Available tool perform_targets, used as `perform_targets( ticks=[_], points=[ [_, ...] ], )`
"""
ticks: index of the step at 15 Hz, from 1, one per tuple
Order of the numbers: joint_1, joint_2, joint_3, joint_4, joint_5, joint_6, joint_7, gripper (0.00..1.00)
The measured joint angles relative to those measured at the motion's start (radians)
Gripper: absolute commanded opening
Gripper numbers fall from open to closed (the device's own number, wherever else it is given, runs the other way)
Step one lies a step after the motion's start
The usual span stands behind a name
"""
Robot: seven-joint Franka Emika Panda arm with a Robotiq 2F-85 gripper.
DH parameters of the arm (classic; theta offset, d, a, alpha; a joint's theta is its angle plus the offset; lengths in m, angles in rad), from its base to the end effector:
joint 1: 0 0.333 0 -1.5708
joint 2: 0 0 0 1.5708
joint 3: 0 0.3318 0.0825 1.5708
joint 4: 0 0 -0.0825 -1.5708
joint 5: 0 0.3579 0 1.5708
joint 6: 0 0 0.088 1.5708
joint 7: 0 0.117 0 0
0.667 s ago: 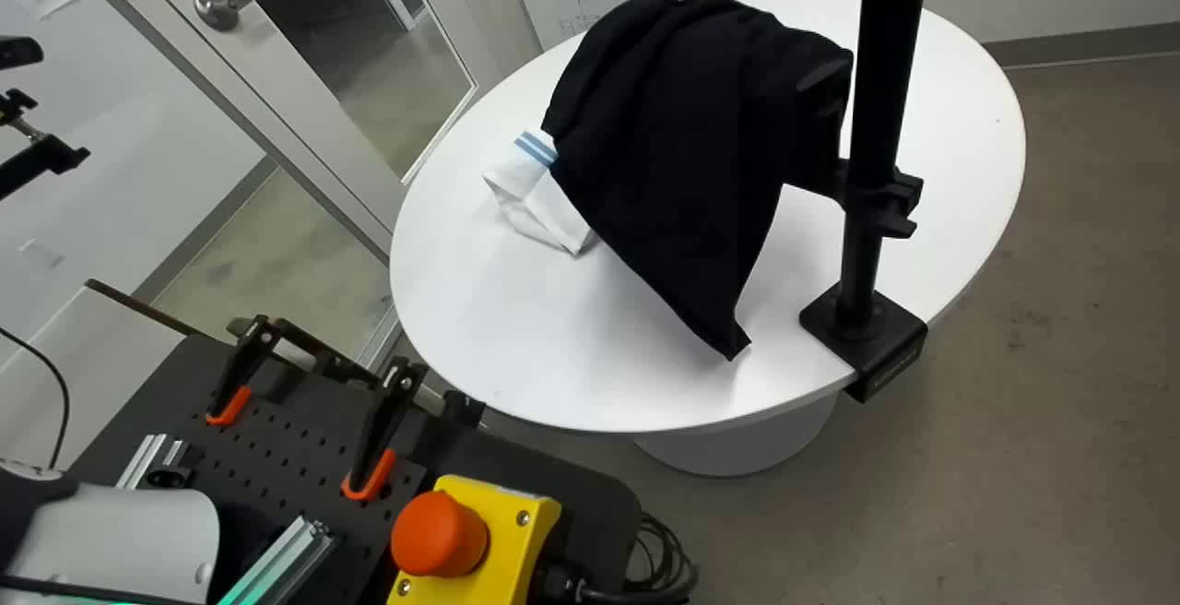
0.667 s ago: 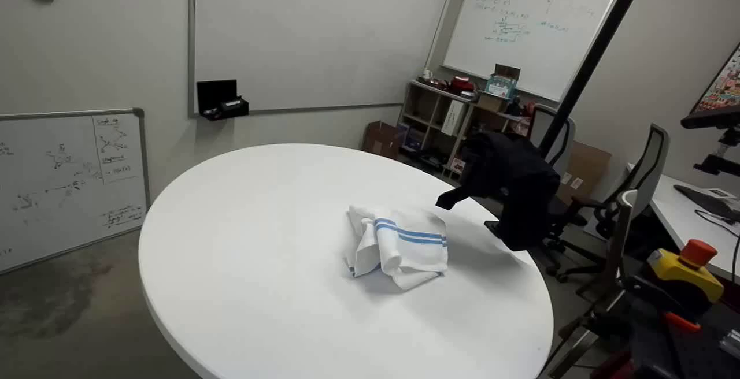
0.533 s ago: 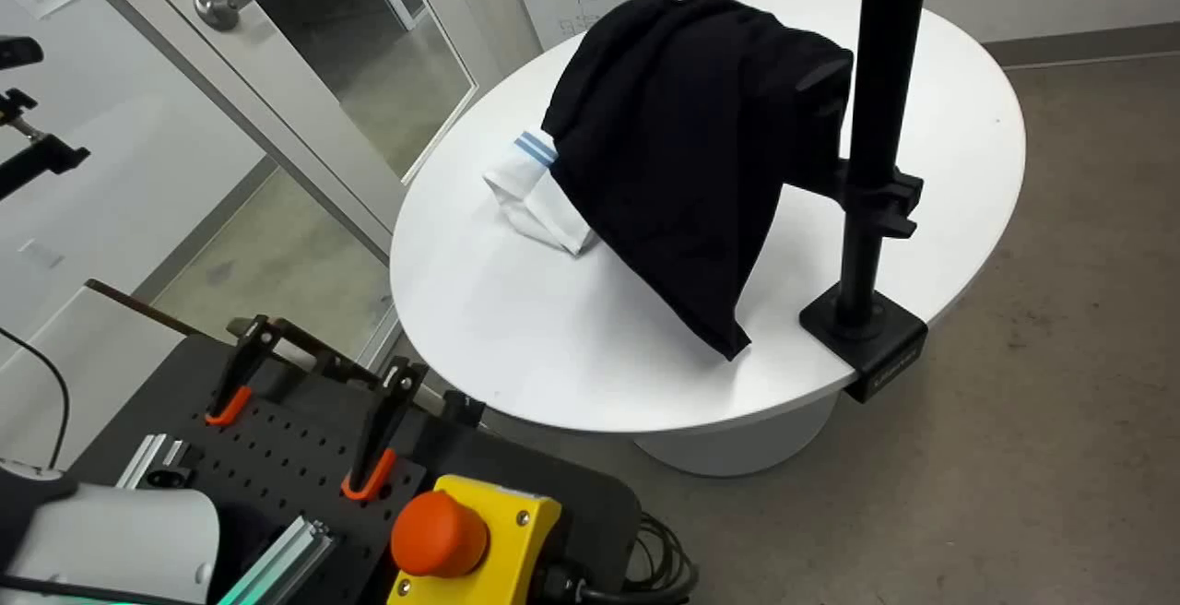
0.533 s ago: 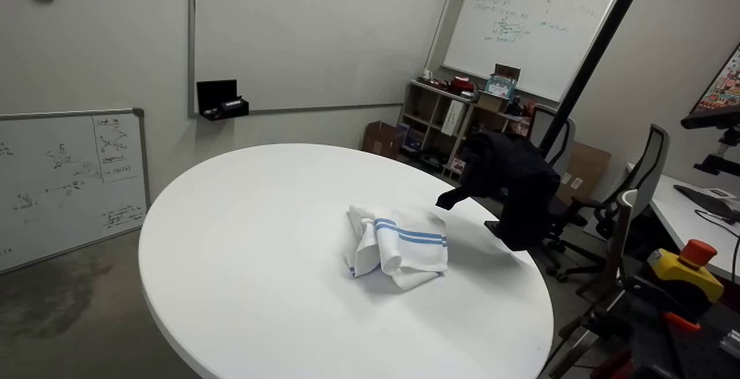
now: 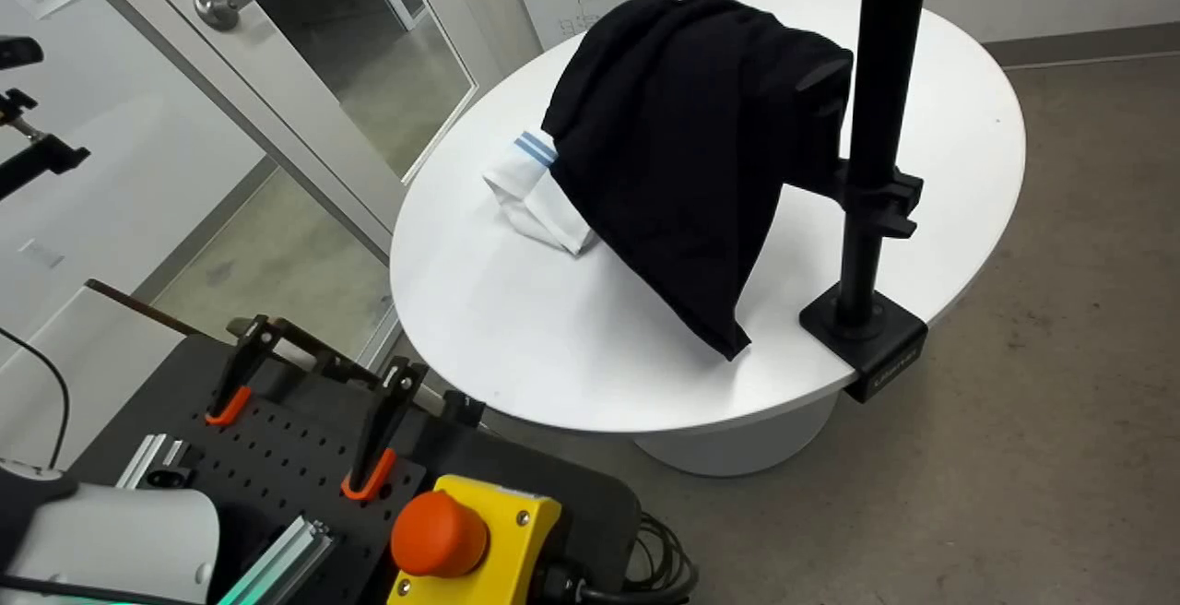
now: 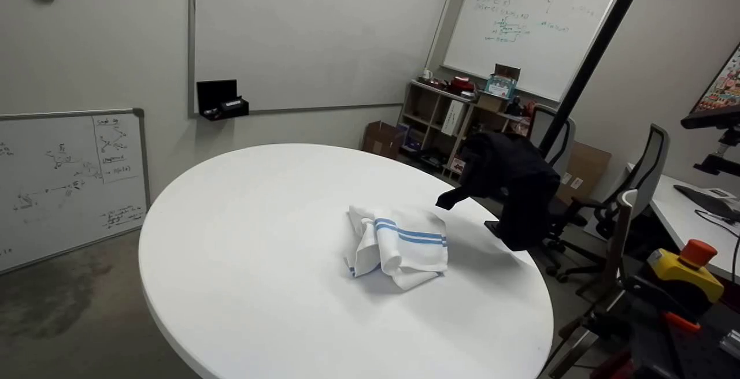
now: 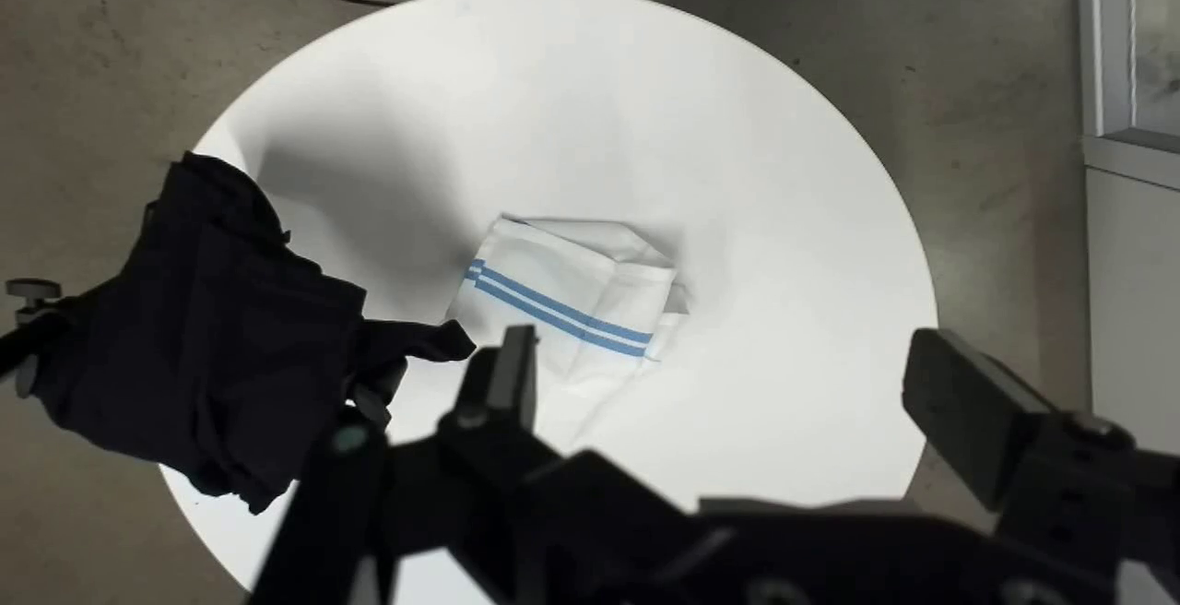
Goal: Put the black t-shirt on the table
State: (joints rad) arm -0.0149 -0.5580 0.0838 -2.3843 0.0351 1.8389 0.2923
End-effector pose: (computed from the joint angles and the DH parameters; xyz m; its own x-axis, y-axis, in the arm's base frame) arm 0.3500 0.0316 0.5308 0.9701 -0.2424 0.0138 -0.2425 -0.9701 0.0067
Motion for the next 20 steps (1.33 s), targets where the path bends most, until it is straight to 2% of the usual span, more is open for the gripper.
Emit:
perform_targets(
  ticks=[7,11,15,20],
  points=[
    [-0.005,0.002,-0.002,0.001,0.0,0.003,0.001,1.0],
    [-0.062,0.033,-0.034,0.023,-0.008,0.042,0.005,1.0],
    [-0.13,0.12,-0.088,0.069,-0.042,0.101,0.003,1.0],
    [-0.174,0.276,-0.144,0.139,-0.073,0.19,0.012,1.0]
  ],
)
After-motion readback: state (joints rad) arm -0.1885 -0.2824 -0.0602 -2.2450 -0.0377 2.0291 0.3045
